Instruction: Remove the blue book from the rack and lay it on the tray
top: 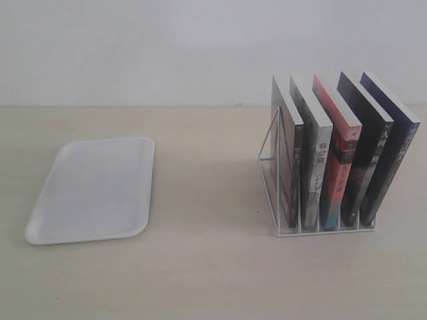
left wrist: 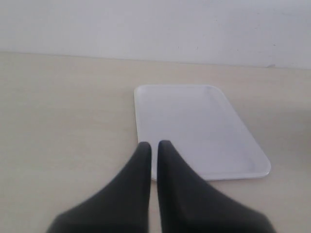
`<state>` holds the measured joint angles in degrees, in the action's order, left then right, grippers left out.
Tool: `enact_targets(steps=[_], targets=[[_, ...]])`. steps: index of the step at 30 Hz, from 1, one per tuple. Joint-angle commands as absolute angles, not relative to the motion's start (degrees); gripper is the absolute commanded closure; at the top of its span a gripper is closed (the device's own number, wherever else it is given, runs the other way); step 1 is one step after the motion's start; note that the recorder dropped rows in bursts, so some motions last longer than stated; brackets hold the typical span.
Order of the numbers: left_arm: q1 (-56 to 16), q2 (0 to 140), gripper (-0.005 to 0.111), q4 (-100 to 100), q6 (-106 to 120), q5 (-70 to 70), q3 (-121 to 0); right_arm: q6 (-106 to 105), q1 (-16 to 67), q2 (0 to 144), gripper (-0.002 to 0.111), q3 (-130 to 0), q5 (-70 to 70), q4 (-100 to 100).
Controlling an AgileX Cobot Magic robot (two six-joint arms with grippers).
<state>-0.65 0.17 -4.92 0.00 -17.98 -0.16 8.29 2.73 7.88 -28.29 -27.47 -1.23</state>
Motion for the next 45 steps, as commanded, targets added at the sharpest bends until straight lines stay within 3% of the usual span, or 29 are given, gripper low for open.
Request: enact_targets(steps=[1,5,15,26,35,42,45], targets=[[-0.49,0.0,0.102,-4.93,-0.43,-17.62,0.0,13.54,2.34,15.45,0.108,-34.32,0.75,-1.76],[-0.49,0.0,0.102,-4.93,-0.43,-17.62,0.0,14.06,2.34,19.4,0.108,-34.79,9.78,-1.63],[-0.49,0.0,0.102,-4.93,-0.43,-17.62,0.0,15.15,2.45,26.43,0.108,-39.99,3.07,3.84],[-0.49,0.0,0.102,-4.93,-0.43,-17.62,0.0,-3.16,4.75,42.71,0.108,-55.42,36.32,7.06],[-0.49,0.0,0.102,-4.93,-0.43,-17.62,0.0,-16.04,12.23,50.52,0.107,-56.15,37.79,17.3],[-0.49,0.0,0.102,-4.93,-0.43,-17.62,0.0,-14.78,20.45,60.97,0.082,-59.99,40.71,16.77],[-0.49,0.0,0.102,-4.93,-0.43,-17.62,0.0,-10.19,23.54,67.32,0.082,-64.61,43.32,12.82]])
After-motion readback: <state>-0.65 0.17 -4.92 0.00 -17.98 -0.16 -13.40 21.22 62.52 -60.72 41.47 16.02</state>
